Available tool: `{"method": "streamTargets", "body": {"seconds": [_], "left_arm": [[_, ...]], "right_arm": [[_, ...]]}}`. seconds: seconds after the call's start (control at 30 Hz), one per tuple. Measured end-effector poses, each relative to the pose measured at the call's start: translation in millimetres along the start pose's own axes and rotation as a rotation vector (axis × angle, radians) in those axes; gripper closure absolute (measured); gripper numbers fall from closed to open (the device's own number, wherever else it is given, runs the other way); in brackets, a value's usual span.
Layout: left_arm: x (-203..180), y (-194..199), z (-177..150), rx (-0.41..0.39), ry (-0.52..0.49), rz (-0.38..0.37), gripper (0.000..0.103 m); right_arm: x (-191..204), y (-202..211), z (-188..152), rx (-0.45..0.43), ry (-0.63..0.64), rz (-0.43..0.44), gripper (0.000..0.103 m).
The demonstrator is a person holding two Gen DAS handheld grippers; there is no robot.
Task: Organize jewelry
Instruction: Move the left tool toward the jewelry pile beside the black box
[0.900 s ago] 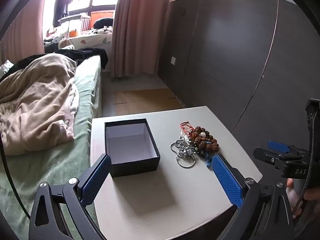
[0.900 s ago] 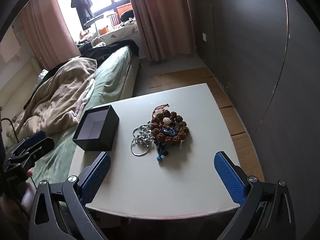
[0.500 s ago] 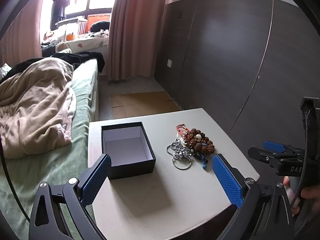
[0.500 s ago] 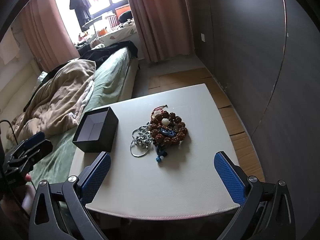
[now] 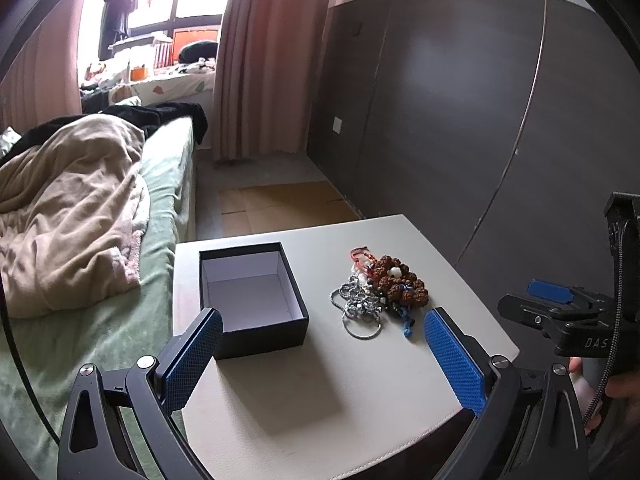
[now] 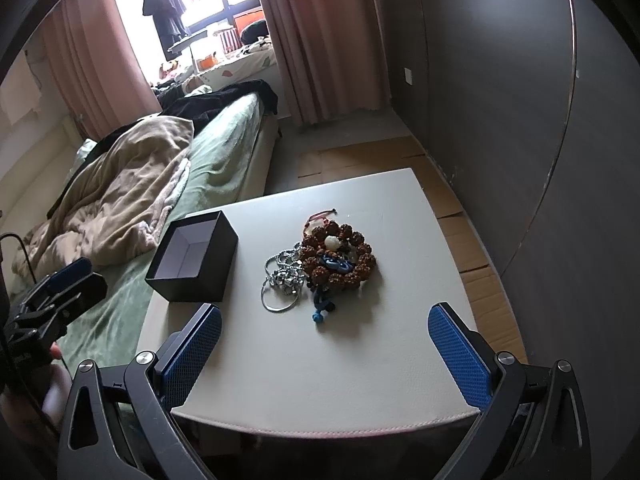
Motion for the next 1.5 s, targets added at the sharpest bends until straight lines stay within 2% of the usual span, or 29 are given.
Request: {"method": "streamTargets", "body": {"seconds": [1.5], "left_arm": [[-15,3,-3,-0.007,-0.04,-0.038,0.002]], "right_arm": [[0,4,2,-0.014,0.003,-0.01,0.0]]}}
Point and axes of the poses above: each gripper's, at about its wrist camera, not at the fingertips, and y roughly against the way its jaws point, x to its left, z to its top, the point moved 4 cm from there along -y, roughly the way its jaws point, and after that the axes turned 8 degrees about -x, right-handed, at the moved point
